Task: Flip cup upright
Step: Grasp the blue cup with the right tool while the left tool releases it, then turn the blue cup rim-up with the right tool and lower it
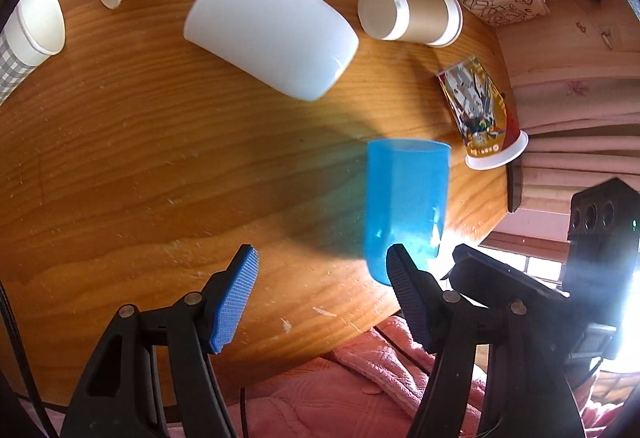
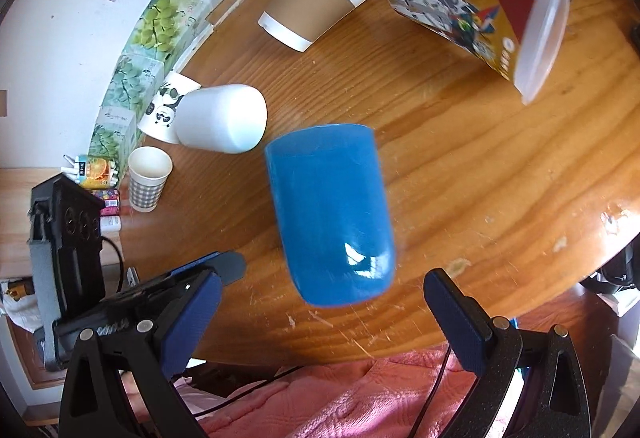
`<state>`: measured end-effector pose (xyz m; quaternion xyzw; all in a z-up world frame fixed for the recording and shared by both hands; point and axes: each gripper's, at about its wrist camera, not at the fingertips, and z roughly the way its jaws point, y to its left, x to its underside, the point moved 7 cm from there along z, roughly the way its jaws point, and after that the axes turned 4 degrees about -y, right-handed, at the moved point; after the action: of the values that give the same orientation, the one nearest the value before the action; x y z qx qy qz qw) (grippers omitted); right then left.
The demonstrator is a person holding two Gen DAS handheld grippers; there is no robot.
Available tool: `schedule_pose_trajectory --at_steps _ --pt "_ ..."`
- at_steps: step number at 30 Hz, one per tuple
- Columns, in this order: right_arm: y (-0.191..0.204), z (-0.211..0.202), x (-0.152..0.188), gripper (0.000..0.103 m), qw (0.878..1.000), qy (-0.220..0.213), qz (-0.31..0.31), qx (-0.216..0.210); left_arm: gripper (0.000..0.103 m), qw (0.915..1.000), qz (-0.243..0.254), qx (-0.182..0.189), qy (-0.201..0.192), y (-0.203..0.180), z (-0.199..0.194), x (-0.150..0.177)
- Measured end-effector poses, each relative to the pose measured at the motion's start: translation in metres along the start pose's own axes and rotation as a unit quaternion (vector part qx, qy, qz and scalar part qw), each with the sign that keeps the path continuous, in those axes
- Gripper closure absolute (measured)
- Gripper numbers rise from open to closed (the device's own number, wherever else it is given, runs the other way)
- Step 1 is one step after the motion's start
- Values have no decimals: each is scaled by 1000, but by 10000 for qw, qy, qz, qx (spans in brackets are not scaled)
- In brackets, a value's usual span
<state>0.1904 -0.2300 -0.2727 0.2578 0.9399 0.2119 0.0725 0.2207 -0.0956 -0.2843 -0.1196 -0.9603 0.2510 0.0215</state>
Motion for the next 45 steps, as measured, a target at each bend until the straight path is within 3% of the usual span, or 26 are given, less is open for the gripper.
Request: schedule_pose_trajectory --at_steps 11,16,21,27,33,45 --pt "6 26 -25 9 9996 -20 -39 289 32 9996 -101 -241 -97 11 5 -13" --pt "14 42 -33 10 9994 131 -158 275 28 9986 -305 -239 -361 14 1 -22" --pt "22 55 -40 17 9992 220 -221 231 21 9961 -227 -373 -768 16 -7 -32" --pt "22 66 -47 23 9991 302 -218 226 21 9918 -46 -417 -1206 11 -11 -44" --pt "23 75 -52 25 9989 319 -254 224 21 9910 164 -490 -1233 12 -7 -48" --pt "33 59 -60 26 9982 -213 -568 -8 21 9896 73 -429 -1369 19 -18 -40"
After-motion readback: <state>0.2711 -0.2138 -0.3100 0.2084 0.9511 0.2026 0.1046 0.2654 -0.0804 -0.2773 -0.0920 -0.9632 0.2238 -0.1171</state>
